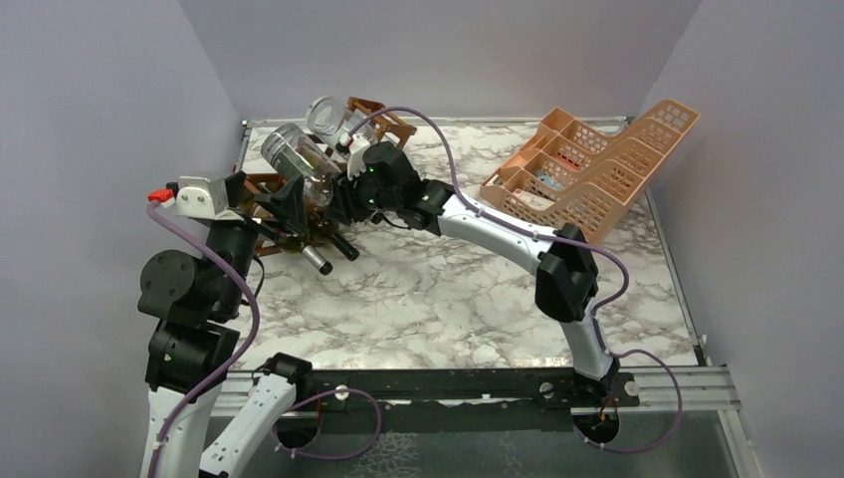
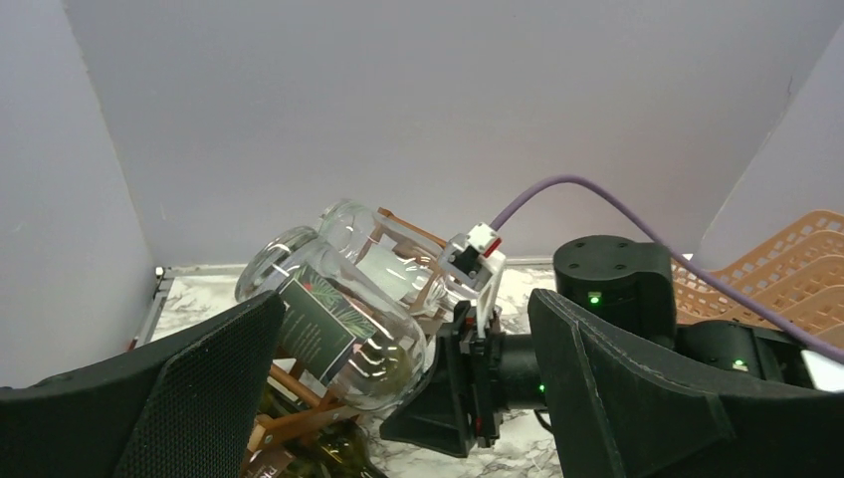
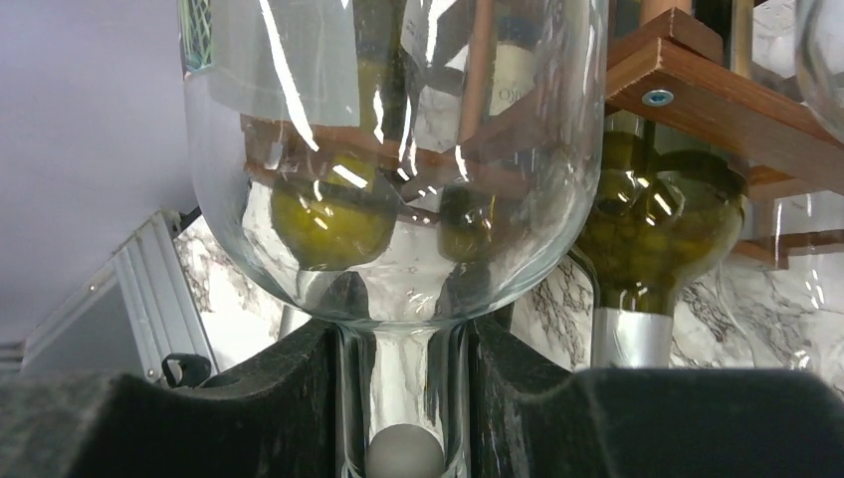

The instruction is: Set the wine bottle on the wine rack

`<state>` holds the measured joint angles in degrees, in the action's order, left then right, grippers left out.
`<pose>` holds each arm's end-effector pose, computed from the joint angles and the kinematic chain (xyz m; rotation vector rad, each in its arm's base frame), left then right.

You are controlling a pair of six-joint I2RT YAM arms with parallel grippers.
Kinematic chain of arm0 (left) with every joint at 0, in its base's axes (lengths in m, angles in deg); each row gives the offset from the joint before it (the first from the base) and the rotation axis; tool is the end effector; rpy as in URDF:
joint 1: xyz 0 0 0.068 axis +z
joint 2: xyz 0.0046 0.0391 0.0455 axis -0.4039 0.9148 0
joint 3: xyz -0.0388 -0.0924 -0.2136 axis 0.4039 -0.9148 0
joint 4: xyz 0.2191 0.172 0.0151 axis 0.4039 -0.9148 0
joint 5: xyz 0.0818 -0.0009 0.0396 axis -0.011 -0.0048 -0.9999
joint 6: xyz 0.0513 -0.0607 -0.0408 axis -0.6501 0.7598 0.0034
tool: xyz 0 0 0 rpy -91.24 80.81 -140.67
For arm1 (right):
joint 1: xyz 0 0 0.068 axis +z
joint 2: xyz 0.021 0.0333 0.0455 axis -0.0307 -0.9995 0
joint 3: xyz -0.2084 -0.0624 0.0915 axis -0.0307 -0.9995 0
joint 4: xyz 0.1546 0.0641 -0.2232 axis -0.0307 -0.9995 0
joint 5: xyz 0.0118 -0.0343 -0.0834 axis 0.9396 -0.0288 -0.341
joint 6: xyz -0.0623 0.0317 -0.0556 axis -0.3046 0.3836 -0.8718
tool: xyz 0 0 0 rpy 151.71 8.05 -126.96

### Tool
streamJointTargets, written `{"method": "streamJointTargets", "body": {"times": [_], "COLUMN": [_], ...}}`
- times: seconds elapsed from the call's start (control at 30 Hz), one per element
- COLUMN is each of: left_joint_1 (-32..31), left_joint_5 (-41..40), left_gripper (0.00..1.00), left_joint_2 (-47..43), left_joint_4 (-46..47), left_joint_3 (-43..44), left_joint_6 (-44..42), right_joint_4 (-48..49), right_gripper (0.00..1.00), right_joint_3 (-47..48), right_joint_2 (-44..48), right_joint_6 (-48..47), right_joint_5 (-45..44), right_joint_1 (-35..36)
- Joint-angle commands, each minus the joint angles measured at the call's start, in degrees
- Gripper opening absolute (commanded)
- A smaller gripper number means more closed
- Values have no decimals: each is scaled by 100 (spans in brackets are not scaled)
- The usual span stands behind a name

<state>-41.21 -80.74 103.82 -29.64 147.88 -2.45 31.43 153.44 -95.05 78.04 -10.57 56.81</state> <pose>0.1577 -0.0385 0.4700 0.0210 1.3376 -0.2601 0.2976 0.4534 0.2717 -0.7992 1.8955 1.0114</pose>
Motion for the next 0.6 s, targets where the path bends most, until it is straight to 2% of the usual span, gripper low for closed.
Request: {"method": "streamJointTargets", "body": {"times": [0.0,0.17,0.23,0.43,0.57], "left_joint_1": [-32,-36,-32,-36,-36], "left_joint_5": [-154,-151,-150,-146,-133], "left_gripper": [99,99,99,99,99], "left_joint_2": [-8,-9,-5,-8,2], "left_joint_4": [-3,-6,-3,-13,-13], "left_joint_3": [188,189,173,156,133], "left_joint_6": [-99,-99,-106,-125,-125], "right_joint_4": [947,581,499,354,204], "right_gripper": [1,2,5,27,34], "right_joint_3": [891,1442,1559,1691,1837], "right_joint_2": [-61,-492,-618,-815,-949], "right_joint_6": [-49,-112,-135,-170,-205], "right_joint_5": [120,91,86,3,-92], "right_joint_1": [58,59,58,59,56]}}
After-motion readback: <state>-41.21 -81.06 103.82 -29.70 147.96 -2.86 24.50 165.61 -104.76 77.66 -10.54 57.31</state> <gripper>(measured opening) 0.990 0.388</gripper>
